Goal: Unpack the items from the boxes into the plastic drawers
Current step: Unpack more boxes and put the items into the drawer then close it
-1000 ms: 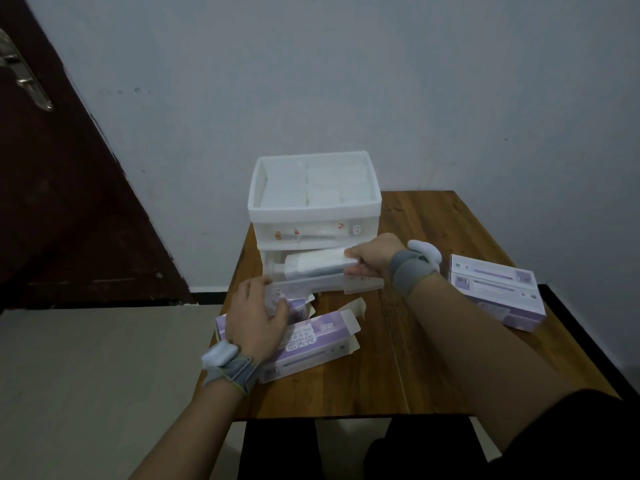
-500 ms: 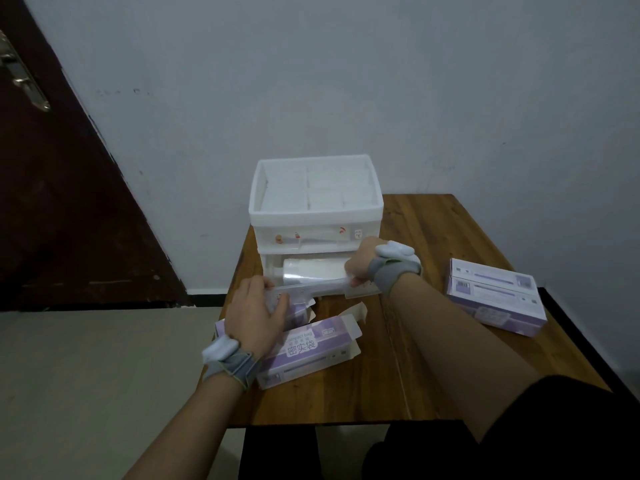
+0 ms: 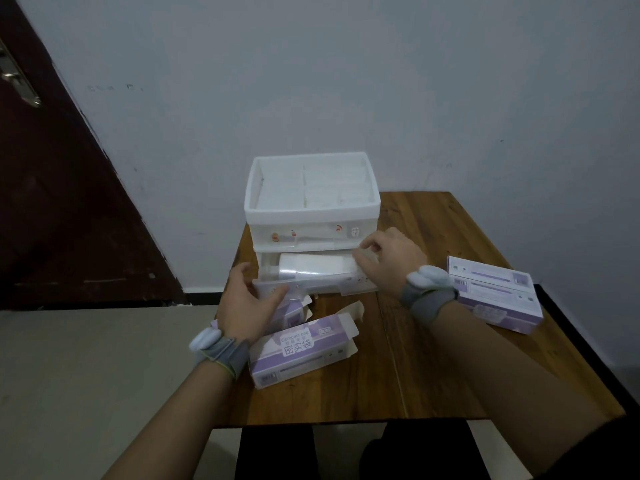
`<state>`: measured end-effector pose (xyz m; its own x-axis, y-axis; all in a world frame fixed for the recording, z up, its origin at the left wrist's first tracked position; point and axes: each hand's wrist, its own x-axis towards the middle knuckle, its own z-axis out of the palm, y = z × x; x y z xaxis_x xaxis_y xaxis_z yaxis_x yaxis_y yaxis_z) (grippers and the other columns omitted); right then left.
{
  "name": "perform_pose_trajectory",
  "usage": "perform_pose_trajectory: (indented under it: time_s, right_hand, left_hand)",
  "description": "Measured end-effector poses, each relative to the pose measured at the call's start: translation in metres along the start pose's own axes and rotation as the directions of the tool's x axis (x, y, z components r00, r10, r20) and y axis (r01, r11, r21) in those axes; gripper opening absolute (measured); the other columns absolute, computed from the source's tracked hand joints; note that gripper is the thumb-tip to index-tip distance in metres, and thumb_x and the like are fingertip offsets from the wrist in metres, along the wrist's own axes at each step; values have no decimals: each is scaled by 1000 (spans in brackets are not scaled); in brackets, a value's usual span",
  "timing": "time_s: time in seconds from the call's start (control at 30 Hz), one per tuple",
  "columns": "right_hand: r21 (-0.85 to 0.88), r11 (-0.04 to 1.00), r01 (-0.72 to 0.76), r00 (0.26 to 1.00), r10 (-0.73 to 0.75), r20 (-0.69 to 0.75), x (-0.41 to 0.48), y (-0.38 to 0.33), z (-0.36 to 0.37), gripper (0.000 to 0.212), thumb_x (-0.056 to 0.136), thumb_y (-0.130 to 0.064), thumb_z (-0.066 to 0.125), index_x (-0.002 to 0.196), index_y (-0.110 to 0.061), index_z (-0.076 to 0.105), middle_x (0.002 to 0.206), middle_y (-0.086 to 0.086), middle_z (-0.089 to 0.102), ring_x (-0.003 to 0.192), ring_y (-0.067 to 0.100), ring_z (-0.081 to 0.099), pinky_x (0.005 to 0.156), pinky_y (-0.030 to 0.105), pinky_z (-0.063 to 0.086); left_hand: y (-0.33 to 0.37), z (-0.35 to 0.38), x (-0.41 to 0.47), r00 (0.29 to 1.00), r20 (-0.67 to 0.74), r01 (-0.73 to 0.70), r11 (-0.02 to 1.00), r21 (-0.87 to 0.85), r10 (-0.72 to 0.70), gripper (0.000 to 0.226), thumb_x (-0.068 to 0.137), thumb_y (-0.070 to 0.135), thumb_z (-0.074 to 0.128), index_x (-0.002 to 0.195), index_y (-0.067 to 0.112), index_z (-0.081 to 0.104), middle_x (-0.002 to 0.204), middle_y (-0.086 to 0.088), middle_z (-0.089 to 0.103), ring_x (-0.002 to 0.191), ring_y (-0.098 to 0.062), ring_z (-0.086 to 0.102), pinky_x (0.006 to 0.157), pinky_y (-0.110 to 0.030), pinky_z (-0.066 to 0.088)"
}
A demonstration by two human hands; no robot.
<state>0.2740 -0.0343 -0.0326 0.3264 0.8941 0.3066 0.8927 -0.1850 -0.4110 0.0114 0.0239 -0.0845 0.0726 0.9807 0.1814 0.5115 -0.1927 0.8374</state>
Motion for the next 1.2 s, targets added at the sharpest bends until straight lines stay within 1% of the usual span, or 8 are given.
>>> perform_pose_trajectory:
  time_s: [0.1, 0.2, 0.33, 0.53, 0.67, 0.83, 1.03, 1.2]
  right_hand:
    - [158, 984, -77, 996, 70, 50, -3, 16, 3, 65, 72, -47, 63, 131, -37, 38, 134, -5, 41, 103, 14, 55, 80, 35, 56]
    - [287, 941, -177, 978, 136, 157, -1, 26, 13, 98, 67, -37, 76, 147, -31, 20, 155, 1, 20, 140, 25, 28, 111, 47, 35]
    - [321, 905, -279, 954, 225, 198, 7, 32, 28, 116, 65, -45, 84, 151, -28, 8, 159, 4, 12, 144, 28, 19, 114, 50, 29]
    - [383, 871, -308, 950, 261, 171, 20, 31, 49, 111, 69, -54, 79, 152, -19, 13, 157, 11, 21, 142, 31, 27, 111, 52, 35]
    - [468, 831, -301, 952, 229, 204, 29, 28, 53, 106, 66, -56, 78, 149, -17, 23, 151, 7, 37, 135, 27, 41, 103, 53, 45]
    - [414, 836, -359, 933, 317, 169, 22, 29, 65, 112, 66, -66, 73, 151, -17, 19, 153, 7, 34, 137, 27, 37, 108, 50, 40]
    - [389, 816, -427, 904, 397, 159, 13, 27, 66, 100, 71, -63, 71, 147, -14, 27, 144, 9, 47, 127, 28, 49, 102, 41, 45]
    - [448, 775, -446, 895, 374, 244, 6, 30, 60, 76, 85, -40, 68, 147, -18, 31, 133, 7, 58, 116, 25, 58, 92, 37, 51]
  left_hand:
    - [-2, 0, 8, 1000, -4, 12, 1000, -20, -12, 85, 68, 54, 80, 136, 25, 37, 98, 13, 57, 93, -15, 61, 77, -30, 52]
    - [-5, 2, 16, 1000, 4, 11, 1000, -27, -11, 86, 68, 57, 79, 135, 27, 35, 99, 12, 58, 93, -14, 61, 77, -29, 51]
    - [-8, 7, 29, 1000, -10, 5, 999, -36, -5, 85, 66, 59, 79, 134, 27, 37, 105, 9, 59, 92, -13, 61, 73, -26, 51]
    - [-8, 20, 55, 988, -111, 98, 993, -69, -105, 83, 67, 60, 76, 131, 20, 42, 115, -1, 54, 97, -17, 57, 78, -29, 45]
    - [-12, 25, 63, 981, -97, 162, 984, -69, -168, 86, 67, 68, 72, 131, 18, 43, 114, 2, 54, 95, -15, 55, 76, -29, 43]
    - [-21, 27, 61, 976, -50, 210, 978, -19, -210, 89, 68, 76, 60, 131, 16, 42, 111, 2, 58, 95, -19, 58, 77, -31, 44]
    - [-27, 29, 46, 981, 40, 187, 978, 92, -191, 48, 73, 79, 44, 90, 35, 48, 87, 19, 59, 84, -13, 59, 76, -33, 46]
    - [-31, 28, 43, 970, 182, 167, 986, -9, -163, 62, 80, 64, 52, 131, 30, 49, 126, 6, 62, 116, -19, 57, 103, -44, 42]
